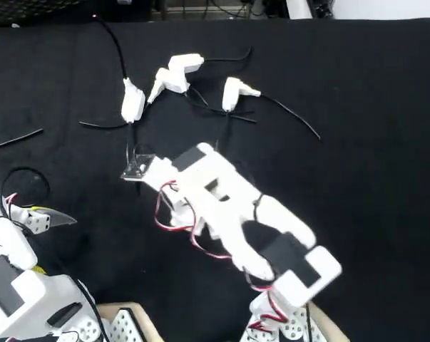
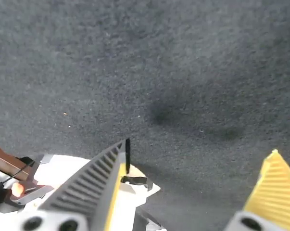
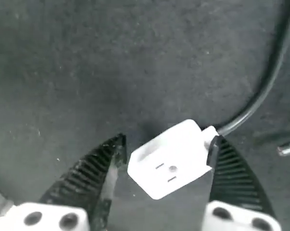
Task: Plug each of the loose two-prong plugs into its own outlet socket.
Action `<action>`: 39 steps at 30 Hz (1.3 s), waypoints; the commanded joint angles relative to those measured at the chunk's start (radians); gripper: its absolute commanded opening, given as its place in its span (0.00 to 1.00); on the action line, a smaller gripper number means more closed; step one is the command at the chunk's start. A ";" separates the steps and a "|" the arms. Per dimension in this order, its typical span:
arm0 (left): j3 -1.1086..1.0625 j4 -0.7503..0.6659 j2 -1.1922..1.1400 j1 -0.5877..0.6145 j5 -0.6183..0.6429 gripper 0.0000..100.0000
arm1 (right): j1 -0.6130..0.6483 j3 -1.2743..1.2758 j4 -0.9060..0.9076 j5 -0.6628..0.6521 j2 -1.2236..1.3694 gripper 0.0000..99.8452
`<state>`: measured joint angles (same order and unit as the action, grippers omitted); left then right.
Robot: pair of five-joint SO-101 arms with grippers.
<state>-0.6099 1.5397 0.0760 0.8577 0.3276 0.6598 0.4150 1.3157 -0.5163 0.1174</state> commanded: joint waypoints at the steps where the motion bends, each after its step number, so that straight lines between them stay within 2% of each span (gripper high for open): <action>1: 0.007 0.000 0.038 0.005 -0.002 0.42 | 0.029 -0.136 0.075 0.095 0.088 0.26; 4: 0.007 0.000 0.038 0.005 -0.002 0.42 | 0.026 -0.189 0.117 0.135 0.142 0.26; 14: 0.005 0.000 0.038 0.005 -0.003 0.42 | 0.003 -0.196 0.137 0.086 0.130 0.26; 19: 0.010 0.017 0.038 0.007 -0.003 0.42 | -0.058 -0.194 0.183 -0.008 0.131 0.26; 26: 0.012 0.031 0.038 0.007 -0.003 0.42 | -0.121 -0.194 0.198 -0.071 0.131 0.25; 30: 0.012 0.031 0.038 0.007 -0.003 0.42 | -0.115 -0.173 0.181 -0.083 0.137 0.25; 36: 0.012 0.031 0.038 0.007 -0.003 0.42 | -0.020 -0.114 0.123 -0.078 0.137 0.25; 39: 0.012 0.031 0.038 0.007 -0.003 0.42 | 0.011 -0.113 0.114 -0.060 0.139 0.20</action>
<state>-0.6099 1.5551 0.0760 0.8577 0.3276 0.6229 0.3015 1.4446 -0.5915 0.2754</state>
